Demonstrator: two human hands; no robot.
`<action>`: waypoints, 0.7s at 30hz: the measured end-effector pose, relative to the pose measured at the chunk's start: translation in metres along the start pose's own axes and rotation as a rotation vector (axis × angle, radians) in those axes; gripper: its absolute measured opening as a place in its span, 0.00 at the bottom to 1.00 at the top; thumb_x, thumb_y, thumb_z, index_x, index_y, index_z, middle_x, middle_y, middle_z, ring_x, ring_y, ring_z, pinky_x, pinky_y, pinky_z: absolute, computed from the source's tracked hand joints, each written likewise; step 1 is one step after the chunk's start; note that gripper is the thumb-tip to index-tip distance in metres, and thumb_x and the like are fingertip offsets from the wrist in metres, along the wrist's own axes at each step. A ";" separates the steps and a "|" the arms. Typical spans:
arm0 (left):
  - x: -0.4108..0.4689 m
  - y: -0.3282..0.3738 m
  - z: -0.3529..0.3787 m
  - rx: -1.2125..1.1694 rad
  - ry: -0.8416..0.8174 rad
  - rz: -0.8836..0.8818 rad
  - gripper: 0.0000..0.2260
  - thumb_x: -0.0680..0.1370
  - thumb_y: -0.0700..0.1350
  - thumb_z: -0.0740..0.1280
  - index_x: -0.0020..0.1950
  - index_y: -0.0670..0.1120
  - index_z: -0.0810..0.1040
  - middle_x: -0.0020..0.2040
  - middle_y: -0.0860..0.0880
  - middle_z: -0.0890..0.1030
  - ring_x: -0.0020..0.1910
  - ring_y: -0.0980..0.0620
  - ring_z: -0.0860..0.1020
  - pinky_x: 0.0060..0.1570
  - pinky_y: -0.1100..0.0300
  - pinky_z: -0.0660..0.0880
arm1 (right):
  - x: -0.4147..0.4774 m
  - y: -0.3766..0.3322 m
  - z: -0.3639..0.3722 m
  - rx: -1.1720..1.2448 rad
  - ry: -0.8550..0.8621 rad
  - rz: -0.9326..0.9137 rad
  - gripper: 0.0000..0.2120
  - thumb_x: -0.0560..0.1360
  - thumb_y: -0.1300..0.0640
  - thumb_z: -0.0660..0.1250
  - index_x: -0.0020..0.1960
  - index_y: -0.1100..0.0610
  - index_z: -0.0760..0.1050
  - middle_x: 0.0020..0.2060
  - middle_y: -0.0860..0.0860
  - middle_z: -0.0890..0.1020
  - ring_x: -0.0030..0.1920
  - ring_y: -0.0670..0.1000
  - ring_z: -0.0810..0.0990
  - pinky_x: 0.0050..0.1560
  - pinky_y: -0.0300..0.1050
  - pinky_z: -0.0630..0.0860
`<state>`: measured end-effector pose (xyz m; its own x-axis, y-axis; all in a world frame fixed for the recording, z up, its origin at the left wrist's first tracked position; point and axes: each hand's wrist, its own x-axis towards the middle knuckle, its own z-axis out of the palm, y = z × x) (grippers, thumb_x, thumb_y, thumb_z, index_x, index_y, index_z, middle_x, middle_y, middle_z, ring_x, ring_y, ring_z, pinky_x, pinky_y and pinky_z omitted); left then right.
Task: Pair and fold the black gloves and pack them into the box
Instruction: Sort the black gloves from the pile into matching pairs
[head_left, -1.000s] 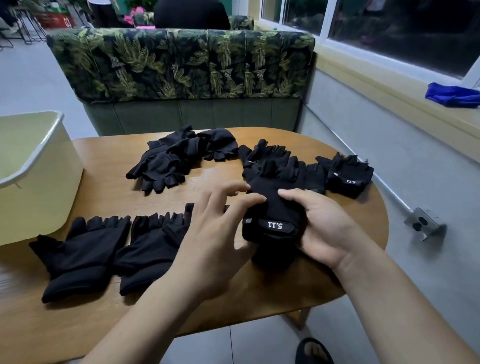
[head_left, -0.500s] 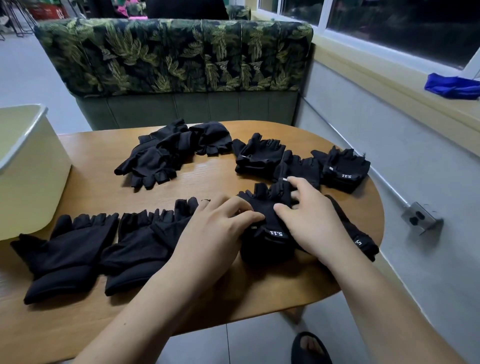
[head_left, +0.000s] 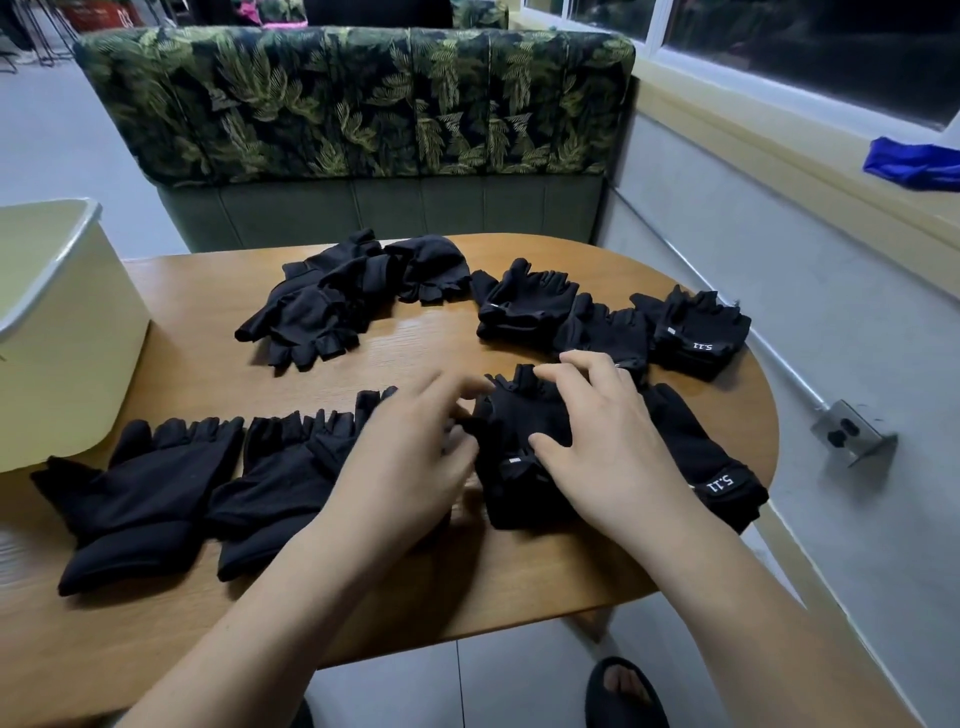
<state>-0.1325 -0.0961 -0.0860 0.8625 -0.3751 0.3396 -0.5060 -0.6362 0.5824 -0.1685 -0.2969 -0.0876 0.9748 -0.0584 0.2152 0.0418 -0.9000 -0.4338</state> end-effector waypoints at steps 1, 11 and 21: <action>0.002 -0.002 -0.002 -0.008 0.049 -0.049 0.16 0.78 0.38 0.68 0.63 0.55 0.80 0.54 0.60 0.80 0.54 0.63 0.78 0.53 0.70 0.73 | 0.000 0.000 0.000 -0.003 0.000 -0.004 0.27 0.78 0.54 0.74 0.74 0.48 0.71 0.71 0.46 0.67 0.74 0.50 0.64 0.75 0.49 0.66; 0.010 -0.005 0.004 0.045 -0.047 -0.186 0.08 0.81 0.52 0.69 0.58 0.56 0.85 0.50 0.57 0.81 0.51 0.60 0.80 0.55 0.59 0.78 | 0.001 -0.004 0.005 0.121 -0.065 -0.037 0.10 0.81 0.56 0.71 0.60 0.45 0.75 0.53 0.42 0.75 0.56 0.45 0.78 0.58 0.50 0.80; 0.018 -0.004 0.004 0.028 -0.088 -0.222 0.09 0.75 0.54 0.77 0.53 0.54 0.83 0.47 0.55 0.77 0.45 0.59 0.77 0.47 0.59 0.73 | -0.003 -0.014 -0.017 0.083 -0.342 0.034 0.28 0.66 0.29 0.76 0.54 0.44 0.70 0.51 0.40 0.75 0.52 0.42 0.74 0.48 0.44 0.74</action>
<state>-0.1152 -0.1026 -0.0853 0.9498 -0.2802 0.1393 -0.3048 -0.7274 0.6148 -0.1752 -0.2912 -0.0674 0.9923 0.0731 -0.0996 0.0124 -0.8612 -0.5081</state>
